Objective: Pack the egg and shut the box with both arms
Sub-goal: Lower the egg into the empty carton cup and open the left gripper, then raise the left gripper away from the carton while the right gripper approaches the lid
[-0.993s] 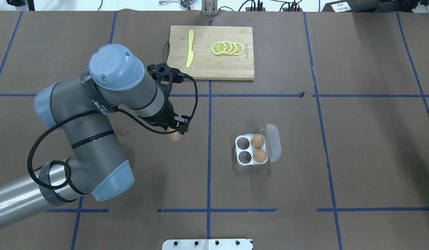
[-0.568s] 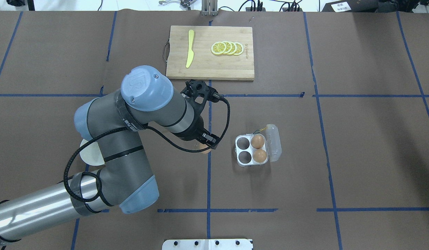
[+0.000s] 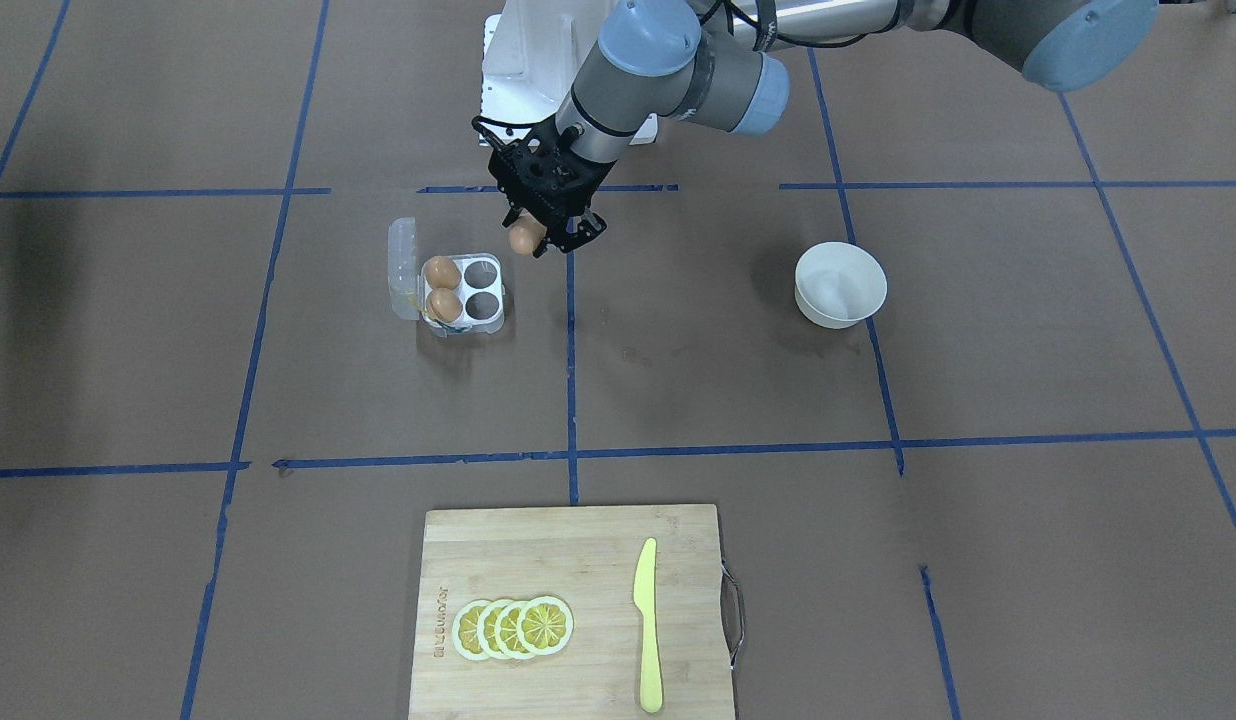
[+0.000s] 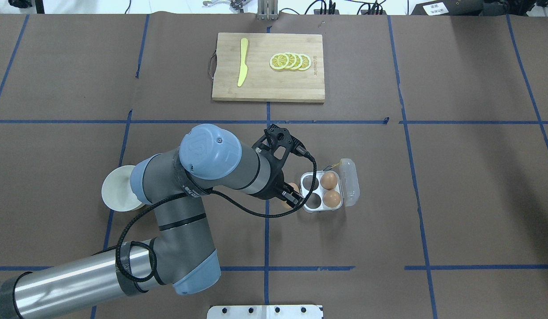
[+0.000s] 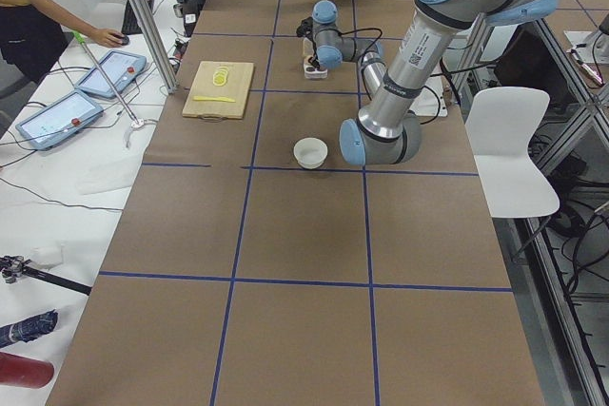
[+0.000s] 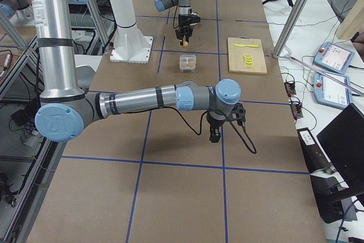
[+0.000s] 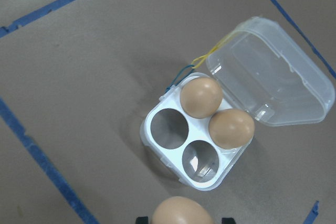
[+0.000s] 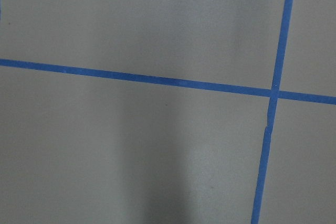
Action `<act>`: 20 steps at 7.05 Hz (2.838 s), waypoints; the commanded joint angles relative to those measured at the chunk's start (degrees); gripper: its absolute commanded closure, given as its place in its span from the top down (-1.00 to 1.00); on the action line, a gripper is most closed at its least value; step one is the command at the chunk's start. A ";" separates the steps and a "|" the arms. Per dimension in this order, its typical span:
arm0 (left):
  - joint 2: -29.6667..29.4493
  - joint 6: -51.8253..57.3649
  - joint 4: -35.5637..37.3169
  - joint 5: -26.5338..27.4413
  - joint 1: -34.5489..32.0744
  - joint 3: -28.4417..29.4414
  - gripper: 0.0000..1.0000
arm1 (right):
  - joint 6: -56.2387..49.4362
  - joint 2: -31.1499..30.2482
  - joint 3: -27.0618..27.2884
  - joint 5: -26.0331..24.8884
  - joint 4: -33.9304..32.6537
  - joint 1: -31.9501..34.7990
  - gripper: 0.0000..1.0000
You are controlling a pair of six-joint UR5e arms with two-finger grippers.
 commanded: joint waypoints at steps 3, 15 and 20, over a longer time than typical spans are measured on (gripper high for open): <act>-3.20 0.30 -8.29 8.56 3.71 6.26 -1.00 | -0.02 -0.09 -0.15 0.07 -0.03 -0.53 1.00; -4.96 4.34 -12.06 10.76 3.80 10.74 -0.35 | 0.07 -0.09 -0.15 0.07 -0.03 -0.54 1.00; -4.70 3.46 -12.95 13.65 4.95 10.22 1.00 | 0.16 -0.17 -0.06 0.07 -0.03 -0.54 1.00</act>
